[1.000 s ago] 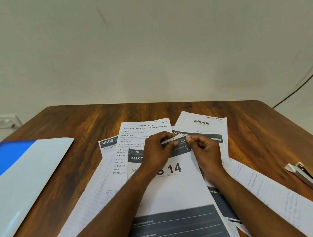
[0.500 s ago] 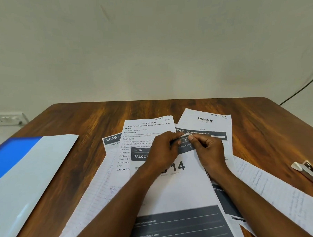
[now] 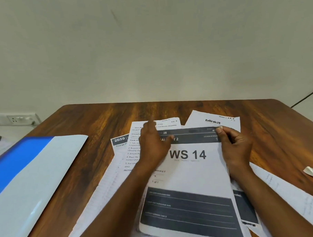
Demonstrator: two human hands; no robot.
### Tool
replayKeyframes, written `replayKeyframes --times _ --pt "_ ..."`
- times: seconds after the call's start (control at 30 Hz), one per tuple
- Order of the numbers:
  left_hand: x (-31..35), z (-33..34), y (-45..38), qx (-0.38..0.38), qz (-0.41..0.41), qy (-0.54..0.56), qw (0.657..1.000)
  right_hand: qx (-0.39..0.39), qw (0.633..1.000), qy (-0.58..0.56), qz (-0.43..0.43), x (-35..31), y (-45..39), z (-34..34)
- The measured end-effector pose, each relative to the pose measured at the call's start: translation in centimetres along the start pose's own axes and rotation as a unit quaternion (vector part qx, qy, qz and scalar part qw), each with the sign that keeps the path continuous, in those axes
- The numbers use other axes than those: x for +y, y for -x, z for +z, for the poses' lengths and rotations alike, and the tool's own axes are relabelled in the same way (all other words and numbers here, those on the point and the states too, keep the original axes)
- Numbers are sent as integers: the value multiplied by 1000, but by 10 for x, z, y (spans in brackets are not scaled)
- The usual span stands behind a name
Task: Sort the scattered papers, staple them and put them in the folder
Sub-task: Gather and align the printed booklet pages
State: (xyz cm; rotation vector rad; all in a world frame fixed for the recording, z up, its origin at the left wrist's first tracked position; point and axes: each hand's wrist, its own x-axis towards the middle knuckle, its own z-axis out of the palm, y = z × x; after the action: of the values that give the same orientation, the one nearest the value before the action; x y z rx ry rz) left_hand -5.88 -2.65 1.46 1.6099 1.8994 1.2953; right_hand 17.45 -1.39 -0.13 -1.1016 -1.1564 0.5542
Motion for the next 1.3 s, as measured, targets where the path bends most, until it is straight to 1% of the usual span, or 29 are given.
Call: replayKeyframes --times 0.07,0.1,0.17,0.2,0.27,0.3,0.37,0.4,0.47,0.53,0.6,0.67,0.77,0.87,0.97,1.07,1.13,1.3 --pt "-3 -7 -5 -18 -77 104 991 18 1000 -13 12 -3 -7 -6" --pt "-4 -10 -6 -41 -112 159 980 25 999 -19 15 -3 -10 -8" --pt "-5 -13 -5 -102 -169 254 947 39 999 -29 18 -3 -15 -12" --pt "-7 -13 -5 -135 -184 286 931 47 998 -32 19 -2 -16 -14" --pt "-8 -10 -5 -188 -185 323 909 62 997 -38 23 0 -19 -18" --pt "-7 -9 -4 -203 -179 330 905 69 996 -45 26 1 -20 -19" --pt "-5 -7 -2 -211 -163 328 907 75 995 -58 30 1 -21 -19" --pt "-4 -7 -1 -200 -154 324 912 74 995 -64 35 2 -21 -19" --pt "-3 -9 -3 -156 -145 329 920 58 994 -70 58 3 -22 -16" --pt "-5 -13 -8 -94 -151 344 922 5 995 -55 83 5 -19 -12" --pt "-8 -17 -14 -32 -157 367 916 -62 992 -36 106 5 -13 -8" --pt "-11 -21 -17 14 -154 377 913 -117 987 -25 104 0 -7 -4" --pt "-11 -22 -18 48 -153 395 905 -184 979 -6 88 -3 -2 1" --pt "-9 -20 -19 50 -148 419 894 -208 974 18 82 0 -2 3" --pt "-6 -20 -17 1 -161 447 880 -184 979 17 85 1 -7 -1" --pt "-8 -22 -17 -79 -175 497 846 -129 988 -6 88 1 -15 -8" --pt "-11 -23 -14 -143 -165 521 826 -98 990 -25 98 2 -20 -11" --pt "-14 -21 -7 -275 -143 524 793 -41 991 -52 115 6 -23 -16"
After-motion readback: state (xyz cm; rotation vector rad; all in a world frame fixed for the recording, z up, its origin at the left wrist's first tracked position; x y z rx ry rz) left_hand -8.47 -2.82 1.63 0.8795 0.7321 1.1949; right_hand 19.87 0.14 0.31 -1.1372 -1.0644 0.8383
